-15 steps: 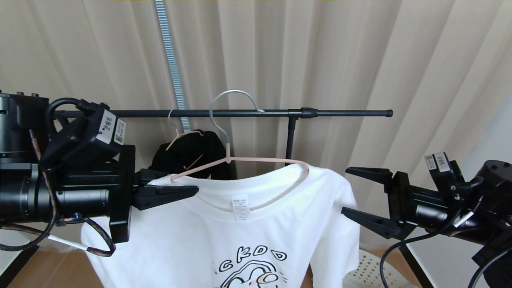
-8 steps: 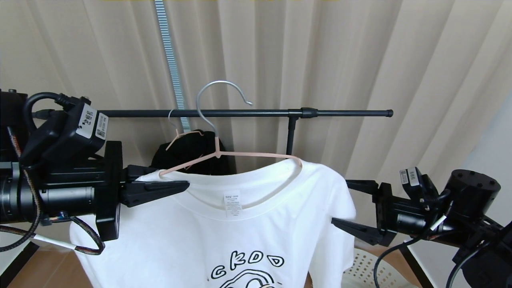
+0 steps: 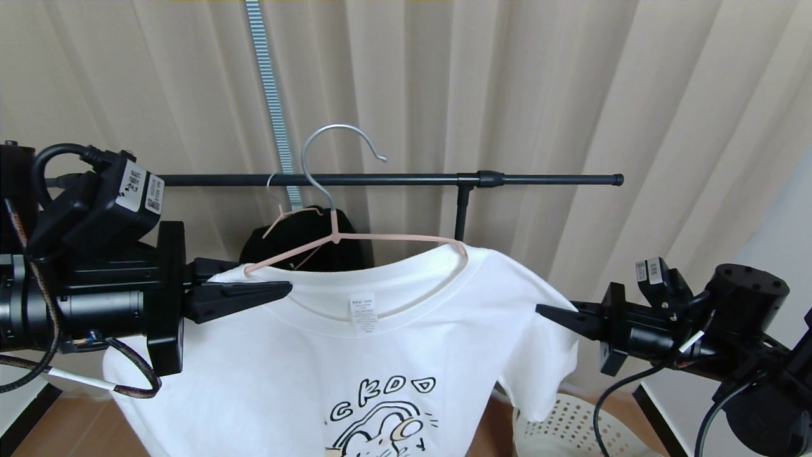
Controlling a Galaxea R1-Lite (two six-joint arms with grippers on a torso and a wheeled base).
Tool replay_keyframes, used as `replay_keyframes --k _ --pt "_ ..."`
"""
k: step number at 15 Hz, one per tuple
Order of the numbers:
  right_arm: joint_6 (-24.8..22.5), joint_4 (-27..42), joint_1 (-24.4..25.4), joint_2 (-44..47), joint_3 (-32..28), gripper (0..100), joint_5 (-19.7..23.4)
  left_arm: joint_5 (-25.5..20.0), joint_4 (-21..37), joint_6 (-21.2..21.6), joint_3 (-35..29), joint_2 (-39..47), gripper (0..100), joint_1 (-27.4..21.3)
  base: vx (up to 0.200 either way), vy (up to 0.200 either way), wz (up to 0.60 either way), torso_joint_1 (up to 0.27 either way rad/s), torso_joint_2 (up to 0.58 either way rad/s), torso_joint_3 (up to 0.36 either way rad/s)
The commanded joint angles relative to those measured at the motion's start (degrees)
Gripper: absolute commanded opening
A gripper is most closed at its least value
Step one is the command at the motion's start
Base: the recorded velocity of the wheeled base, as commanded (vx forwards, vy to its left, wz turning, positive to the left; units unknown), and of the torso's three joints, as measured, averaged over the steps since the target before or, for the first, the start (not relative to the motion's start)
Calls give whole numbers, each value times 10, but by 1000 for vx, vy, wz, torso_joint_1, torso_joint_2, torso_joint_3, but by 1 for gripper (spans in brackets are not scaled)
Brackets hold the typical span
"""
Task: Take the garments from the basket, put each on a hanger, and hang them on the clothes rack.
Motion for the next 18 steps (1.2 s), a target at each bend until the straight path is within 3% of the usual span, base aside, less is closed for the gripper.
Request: replay_keyframes --k 1,12,13,18 --pt "0 1 -7 1 -5 0 0 0 0 0 0 2 0 3 0 0 0 0 0 0" --pt "-1 0 -11 -8 5 0 0 0 0 -8 8 4 0 34 0 0 0 0 0 0" --pt "-2 0 -10 -12 8 100 0 0 0 -8 8 4 0 34 0 0 0 0 0 0" --pt "-2 0 -7 -27 5 100 0 1 0 -10 9 28 0 63 0 0 0 0 0 0"
